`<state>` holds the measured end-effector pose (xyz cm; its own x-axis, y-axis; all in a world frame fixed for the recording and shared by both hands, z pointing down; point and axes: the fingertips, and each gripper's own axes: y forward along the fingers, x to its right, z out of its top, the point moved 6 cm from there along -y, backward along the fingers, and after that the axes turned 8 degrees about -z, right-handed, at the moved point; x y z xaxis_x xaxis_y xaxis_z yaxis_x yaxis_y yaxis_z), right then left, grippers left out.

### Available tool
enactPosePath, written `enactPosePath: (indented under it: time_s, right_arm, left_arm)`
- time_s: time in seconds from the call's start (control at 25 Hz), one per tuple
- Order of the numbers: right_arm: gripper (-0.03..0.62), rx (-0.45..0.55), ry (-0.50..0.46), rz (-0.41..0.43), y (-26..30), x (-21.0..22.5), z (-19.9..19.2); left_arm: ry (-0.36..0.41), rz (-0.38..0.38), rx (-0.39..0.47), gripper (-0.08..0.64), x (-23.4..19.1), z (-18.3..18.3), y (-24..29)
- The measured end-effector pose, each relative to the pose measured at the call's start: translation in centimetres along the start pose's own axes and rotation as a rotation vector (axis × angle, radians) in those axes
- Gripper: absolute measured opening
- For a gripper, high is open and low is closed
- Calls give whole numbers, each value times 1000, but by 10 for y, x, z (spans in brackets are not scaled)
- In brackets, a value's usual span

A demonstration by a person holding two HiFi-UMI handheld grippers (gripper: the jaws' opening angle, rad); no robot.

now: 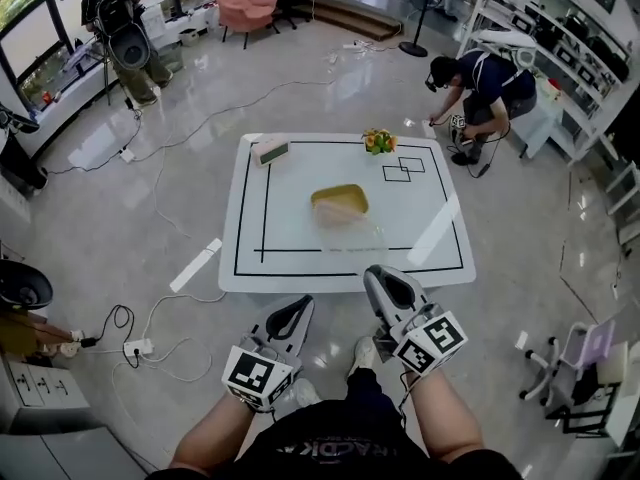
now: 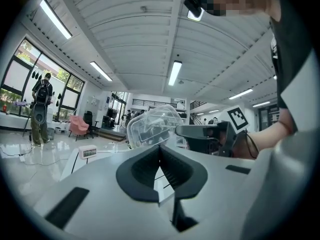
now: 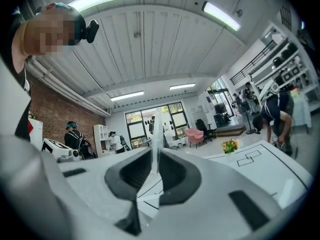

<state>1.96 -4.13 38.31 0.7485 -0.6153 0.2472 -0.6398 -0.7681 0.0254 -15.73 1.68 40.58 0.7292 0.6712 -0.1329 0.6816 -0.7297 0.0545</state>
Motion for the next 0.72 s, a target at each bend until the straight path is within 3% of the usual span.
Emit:
enactPosePath:
  time_s: [0.36, 0.72]
  right_arm:
    - [35, 9, -34, -77, -54, 11, 10]
    - [35, 3, -33, -17, -107, 45, 15]
  left_arm:
    - [2, -49, 13, 3, 37, 1, 13]
    - [-28, 22, -3, 3, 102, -12, 36]
